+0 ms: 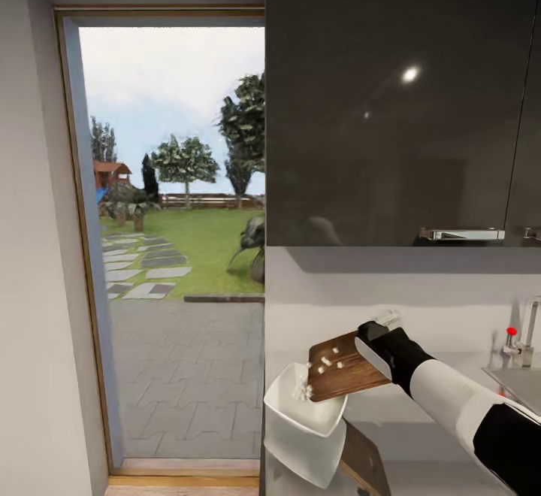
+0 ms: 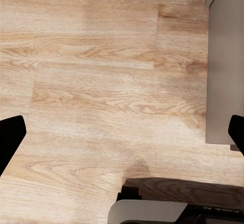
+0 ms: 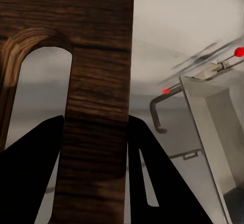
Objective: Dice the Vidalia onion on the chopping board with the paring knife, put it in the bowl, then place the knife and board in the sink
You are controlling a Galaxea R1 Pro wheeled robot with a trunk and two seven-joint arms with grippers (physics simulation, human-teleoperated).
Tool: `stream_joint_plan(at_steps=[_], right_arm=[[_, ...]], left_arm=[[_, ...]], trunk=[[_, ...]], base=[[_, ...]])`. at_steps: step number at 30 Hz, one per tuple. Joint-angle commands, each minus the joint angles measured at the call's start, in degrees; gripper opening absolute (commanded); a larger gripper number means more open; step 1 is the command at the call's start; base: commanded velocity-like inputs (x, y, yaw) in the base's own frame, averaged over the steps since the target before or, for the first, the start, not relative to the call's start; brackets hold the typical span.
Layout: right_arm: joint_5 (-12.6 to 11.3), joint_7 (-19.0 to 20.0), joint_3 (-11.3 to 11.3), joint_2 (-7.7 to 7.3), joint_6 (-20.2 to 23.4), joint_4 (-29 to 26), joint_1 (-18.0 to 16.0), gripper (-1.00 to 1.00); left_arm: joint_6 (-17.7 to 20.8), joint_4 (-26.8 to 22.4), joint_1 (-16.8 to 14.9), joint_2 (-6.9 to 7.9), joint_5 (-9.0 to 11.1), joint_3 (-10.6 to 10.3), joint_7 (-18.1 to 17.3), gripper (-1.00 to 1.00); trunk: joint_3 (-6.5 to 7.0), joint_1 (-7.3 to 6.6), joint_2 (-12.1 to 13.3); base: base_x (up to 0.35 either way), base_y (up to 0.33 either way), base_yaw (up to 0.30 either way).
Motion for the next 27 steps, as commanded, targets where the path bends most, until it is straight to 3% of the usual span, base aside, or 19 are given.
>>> stream_joint_plan(at_steps=[1,27], right_arm=[[-0.52,-0.5,0.48,-0.06,0.24,-0.13,-0.05,-1.0],[-0.57,-0.41,0.36,-0.21,0.18,-0.13,-0.05,-1.0]], left_arm=[[-0.41,0.25,-0.09,-0.02,0.44,-0.21,-0.01,1.0],[-0.43,0.25,-0.09,0.23,0.44,-0.21,-0.01,1.0]], trunk=[[-0.03,0.03,-0.05],[-0.03,0.03,-0.05]], base=[[0.0,0.0,0.0],[0.0,0.0,0.0]])
